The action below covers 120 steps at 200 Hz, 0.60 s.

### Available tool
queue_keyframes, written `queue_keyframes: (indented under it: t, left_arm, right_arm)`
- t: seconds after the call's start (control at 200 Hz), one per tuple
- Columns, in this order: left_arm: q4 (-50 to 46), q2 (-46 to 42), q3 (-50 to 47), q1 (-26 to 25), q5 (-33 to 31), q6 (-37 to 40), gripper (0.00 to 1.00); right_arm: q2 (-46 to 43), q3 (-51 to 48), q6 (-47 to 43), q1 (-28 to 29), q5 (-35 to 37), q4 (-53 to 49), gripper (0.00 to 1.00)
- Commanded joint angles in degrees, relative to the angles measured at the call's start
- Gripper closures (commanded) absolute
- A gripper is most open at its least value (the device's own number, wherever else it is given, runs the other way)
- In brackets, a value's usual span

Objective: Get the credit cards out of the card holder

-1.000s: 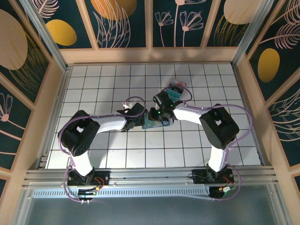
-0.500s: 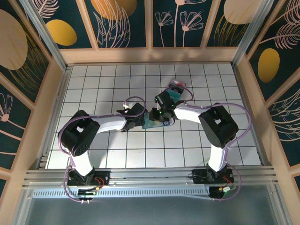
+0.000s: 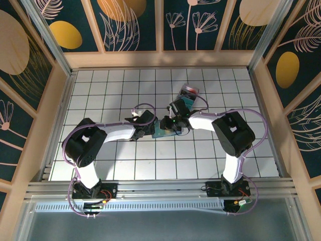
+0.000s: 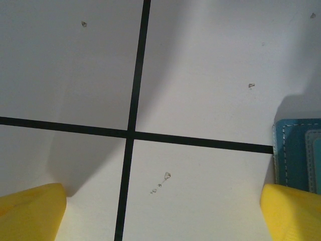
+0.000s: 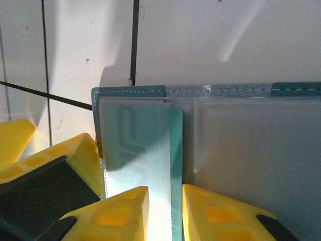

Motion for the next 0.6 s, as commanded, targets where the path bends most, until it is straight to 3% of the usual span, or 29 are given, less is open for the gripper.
queue_keyframes:
  t: [0.0,0.205,0.596]
  left_arm:
    - [-0.1,1.5,-0.1,0.3,0.2,0.4,0.01]
    - [-0.3,2.3,-0.1,0.3,0.2,0.4,0.01]
    - [-0.4,2.6,-0.1,0.2,0.4,0.4,0.01]
  right_arm:
    - [-2.2,-2.2,2.2,-0.7,-6.3,5.6,0.77]
    - [-4.4,-4.9,5.3,-2.0,-12.1,12.5,0.77]
    - [-3.8,-6.9,6.9,-2.7,-14.4,16.9,0.8]
